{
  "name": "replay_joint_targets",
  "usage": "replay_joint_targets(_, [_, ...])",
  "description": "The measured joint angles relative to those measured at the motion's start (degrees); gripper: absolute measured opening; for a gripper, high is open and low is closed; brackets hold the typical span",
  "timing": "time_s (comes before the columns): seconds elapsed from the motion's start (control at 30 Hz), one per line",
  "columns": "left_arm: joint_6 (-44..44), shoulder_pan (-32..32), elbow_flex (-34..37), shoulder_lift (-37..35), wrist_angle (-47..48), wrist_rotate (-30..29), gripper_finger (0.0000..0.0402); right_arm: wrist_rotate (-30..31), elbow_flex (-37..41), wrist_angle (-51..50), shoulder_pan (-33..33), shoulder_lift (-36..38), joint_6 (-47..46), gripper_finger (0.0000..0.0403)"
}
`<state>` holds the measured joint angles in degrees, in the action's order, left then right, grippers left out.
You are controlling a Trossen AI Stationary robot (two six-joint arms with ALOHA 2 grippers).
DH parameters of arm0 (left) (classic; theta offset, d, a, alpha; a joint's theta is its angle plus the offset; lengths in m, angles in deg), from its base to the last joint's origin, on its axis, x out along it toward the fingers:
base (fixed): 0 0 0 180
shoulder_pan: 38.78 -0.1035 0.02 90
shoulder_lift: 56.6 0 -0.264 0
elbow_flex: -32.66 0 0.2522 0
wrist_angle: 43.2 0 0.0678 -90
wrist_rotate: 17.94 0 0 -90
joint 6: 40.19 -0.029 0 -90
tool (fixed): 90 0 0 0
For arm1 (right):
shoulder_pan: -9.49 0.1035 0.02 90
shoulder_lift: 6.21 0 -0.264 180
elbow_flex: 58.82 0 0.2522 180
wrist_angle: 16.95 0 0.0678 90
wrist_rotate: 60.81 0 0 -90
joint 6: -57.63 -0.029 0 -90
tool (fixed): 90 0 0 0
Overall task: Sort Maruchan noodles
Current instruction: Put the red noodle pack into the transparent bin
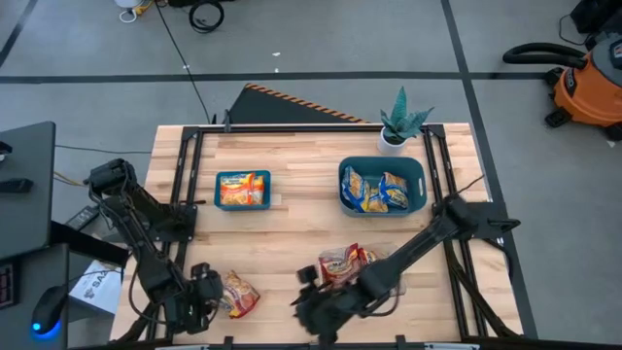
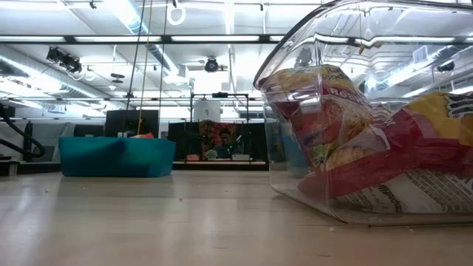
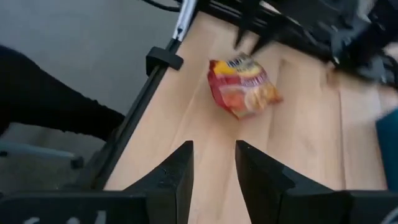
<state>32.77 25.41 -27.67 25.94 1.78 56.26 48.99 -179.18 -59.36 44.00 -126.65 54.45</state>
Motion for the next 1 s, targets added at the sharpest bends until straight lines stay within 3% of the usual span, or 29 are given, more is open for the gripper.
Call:
replay_joint_targets(0.1, [2.6,0.6,0.0,0.1,4.7,-1.0,0.0141,-0.3,-5.5,-0.3,-0.7,-5.5,4.9,0.0125])
replay_joint_targets(0.2, [3.1,1.1,0.1,0.7,5.5,-5.6,0.0141,-0.4,-9.8,-0.1,-1.4,-9.9,8.4,0.0126])
replay_joint_targets(0.5, [-2.9,-1.4,0.1,6.7,-3.9,-11.6,0.0141,-5.8,-17.7,0.4,-3.8,-17.1,8.3,0.0155])
replay_joint_targets(0.77, [-14.2,-6.4,-0.7,7.6,-10.5,-12.6,0.0141,-6.1,-17.9,0.5,-4.7,-17.3,8.7,0.0181])
replay_joint_targets(1.0, [-21.1,-6.1,-5.2,5.5,-11.1,-13.6,0.0141,-6.2,-16.7,1.0,-5.1,-17.4,9.0,0.0184])
